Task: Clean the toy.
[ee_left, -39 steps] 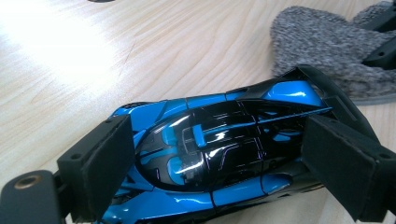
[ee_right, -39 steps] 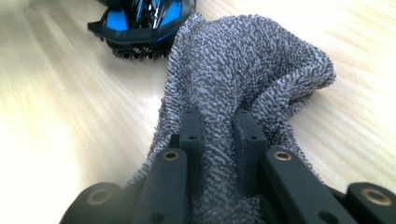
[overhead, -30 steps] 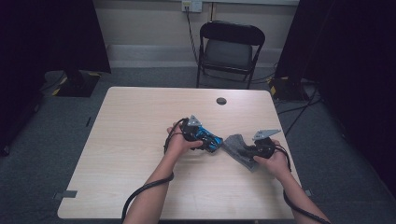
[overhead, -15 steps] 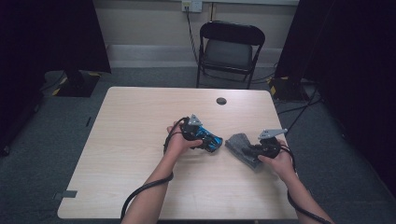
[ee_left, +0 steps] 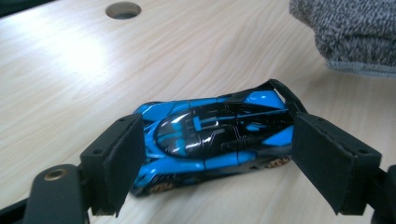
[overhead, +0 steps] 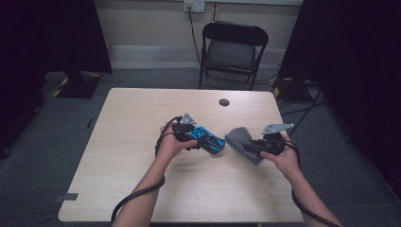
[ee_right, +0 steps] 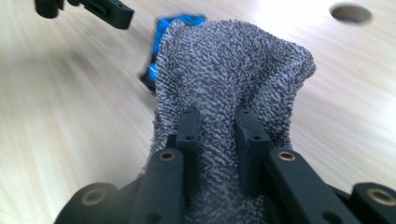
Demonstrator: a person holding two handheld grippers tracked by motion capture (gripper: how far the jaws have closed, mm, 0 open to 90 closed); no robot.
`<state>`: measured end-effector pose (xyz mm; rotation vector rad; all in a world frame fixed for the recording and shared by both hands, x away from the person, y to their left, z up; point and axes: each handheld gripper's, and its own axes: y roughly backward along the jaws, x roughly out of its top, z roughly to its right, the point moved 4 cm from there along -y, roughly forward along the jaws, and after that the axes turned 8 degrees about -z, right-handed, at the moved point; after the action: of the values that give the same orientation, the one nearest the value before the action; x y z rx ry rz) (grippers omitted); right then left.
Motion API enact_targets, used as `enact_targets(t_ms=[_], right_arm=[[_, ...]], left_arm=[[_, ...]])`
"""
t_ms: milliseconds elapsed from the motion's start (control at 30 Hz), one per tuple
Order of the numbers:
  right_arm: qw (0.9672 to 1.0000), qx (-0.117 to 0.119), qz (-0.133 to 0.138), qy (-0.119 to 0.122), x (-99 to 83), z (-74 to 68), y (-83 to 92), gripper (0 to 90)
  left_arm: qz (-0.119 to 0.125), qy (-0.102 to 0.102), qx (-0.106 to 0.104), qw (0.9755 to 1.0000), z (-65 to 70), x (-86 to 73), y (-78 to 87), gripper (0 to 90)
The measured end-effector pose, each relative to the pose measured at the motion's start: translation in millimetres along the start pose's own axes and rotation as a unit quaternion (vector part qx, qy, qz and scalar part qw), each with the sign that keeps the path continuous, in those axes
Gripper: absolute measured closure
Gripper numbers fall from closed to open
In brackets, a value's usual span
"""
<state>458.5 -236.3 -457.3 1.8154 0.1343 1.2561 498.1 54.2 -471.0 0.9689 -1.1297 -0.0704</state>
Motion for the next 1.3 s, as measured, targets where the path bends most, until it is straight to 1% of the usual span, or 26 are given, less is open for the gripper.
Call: enact_targets(t_ms=[133, 200, 300, 333, 367, 400, 433, 500, 600, 633, 667, 700, 733, 767, 800, 833, 867, 900, 967, 1000, 1033, 1067, 1100, 1133, 1167, 1300], right_arm=[[0.9995, 0.015, 0.001, 0.028, 20.7, -23.3, -7.5, 74.0], [0.9988, 0.028, 0.006, 0.039, 30.2, -36.0, -12.6, 73.7], [0.9979, 0.043, 0.008, 0.048, 42.6, -53.6, -21.9, 73.5], [0.9974, 0.047, 0.004, 0.055, 50.1, -64.4, -29.8, 73.6], [0.9974, 0.047, 0.004, 0.055, 50.1, -64.4, -29.8, 73.6], [0.9969, 0.051, 0.002, 0.06, 52.8, -68.6, -33.0, 73.6], [0.9965, 0.053, -0.004, 0.065, 58.0, -76.6, -39.8, 73.7], [0.9954, 0.061, -0.007, 0.073, 64.1, -86.6, -49.5, 73.6], [0.9936, 0.072, -0.013, 0.086, 67.6, -99.3, -63.7, 73.5], [0.9931, 0.079, -0.014, 0.086, 67.5, -103.7, -69.6, 73.5], [0.9911, 0.09, -0.02, 0.096, 66.7, -113.0, -81.2, 73.4], [0.9911, 0.09, -0.02, 0.096, 66.7, -113.0, -81.2, 73.4], [0.9895, 0.096, -0.029, 0.104, 66.0, -122.8, -92.5, 73.1], [0.9887, 0.098, -0.033, 0.108, 65.8, -126.4, -96.5, 73.0], [0.9887, 0.098, -0.033, 0.108, 65.8, -126.4, -96.5, 73.0], [0.9879, 0.104, -0.034, 0.11, 65.6, -130.9, -101.8, 72.7], [0.9865, 0.11, -0.043, 0.114, 65.3, -139.2, -113.7, 72.0], [0.9865, 0.11, -0.043, 0.114, 65.3, -139.2, -113.7, 72.0], [0.9854, 0.113, -0.049, 0.118, 65.5, -144.1, -123.7, 71.5], [0.9856, 0.113, -0.053, 0.115, 66.2, -146.7, -131.7, 70.7], [0.9856, 0.113, -0.053, 0.115, 66.2, -146.7, -131.7, 70.7], [0.9864, 0.109, -0.052, 0.111, 68.1, -148.4, -142.1, 70.5], [0.9864, 0.109, -0.052, 0.111, 68.1, -148.4, -142.1, 70.5], [0.9872, 0.108, -0.052, 0.105, 70.2, -149.2, -151.4, 70.6], [0.9872, 0.108, -0.052, 0.105, 70.2, -149.2, -151.4, 70.6], [0.9901, 0.096, -0.048, 0.09, 78.0, -150.8, -168.1, 70.1]], left_arm=[[0.009, 0.003, 0.005, 0.9999, -3.1, -7.7, 23.0, 18.4], [0.018, 0.006, 0.008, 0.9998, -5.3, -14.5, 35.9, 18.4], [0.02, 0.012, 0.014, 0.9996, -9.3, -25.5, 50.6, 18.5], [0.025, 0.016, 0.019, 0.9994, -12.4, -34.4, 60.9, 18.5], [0.025, 0.016, 0.019, 0.9994, -12.4, -34.4, 60.9, 18.5], [0.028, 0.02, 0.024, 0.9991, -15.5, -42.4, 68.1, 18.5], [0.029, 0.023, 0.026, 0.999, -17.0, -46.8, 71.6, 18.6], [0.032, 0.032, 0.033, 0.9984, -20.9, -58.9, 81.0, 18.6], [0.039, 0.052, 0.04, 0.9971, -25.7, -76.4, 94.2, 18.6], [0.046, 0.059, 0.041, 0.9964, -26.8, -81.3, 97.8, 18.6], [0.045, 0.066, 0.041, 0.9959, -28.2, -89.5, 102.4, 18.6], [0.045, 0.066, 0.041, 0.9959, -28.2, -89.5, 102.4, 18.5], [0.047, 0.074, 0.047, 0.9951, -30.9, -97.4, 106.3, 18.4], [0.048, 0.077, 0.047, 0.9948, -31.4, -100.6, 107.6, 18.3], [0.048, 0.077, 0.047, 0.9948, -31.4, -100.6, 107.6, 18.4], [0.047, 0.077, 0.048, 0.9947, -31.3, -104.2, 108.6, 18.4], [0.047, 0.076, 0.05, 0.9947, -30.1, -108.2, 109.0, 18.4], [0.047, 0.076, 0.05, 0.9947, -30.1, -108.2, 109.0, 18.4], [0.05, 0.08, 0.048, 0.9944, -28.9, -113.5, 108.3, 18.7], [0.047, 0.084, 0.046, 0.9944, -28.5, -117.7, 107.2, 18.8], [0.047, 0.084, 0.046, 0.9944, -28.5, -117.7, 107.2, 19.0], [0.041, 0.087, 0.045, 0.9944, -29.0, -121.6, 107.2, 19.5], [0.041, 0.087, 0.045, 0.9944, -29.0, -121.6, 107.2, 19.6], [0.042, 0.089, 0.047, 0.9941, -29.6, -124.8, 108.5, 19.9], [0.042, 0.089, 0.047, 0.9941, -29.6, -124.8, 108.5, 20.0], [0.043, 0.093, 0.052, 0.9934, -30.8, -130.1, 114.1, 20.0]])
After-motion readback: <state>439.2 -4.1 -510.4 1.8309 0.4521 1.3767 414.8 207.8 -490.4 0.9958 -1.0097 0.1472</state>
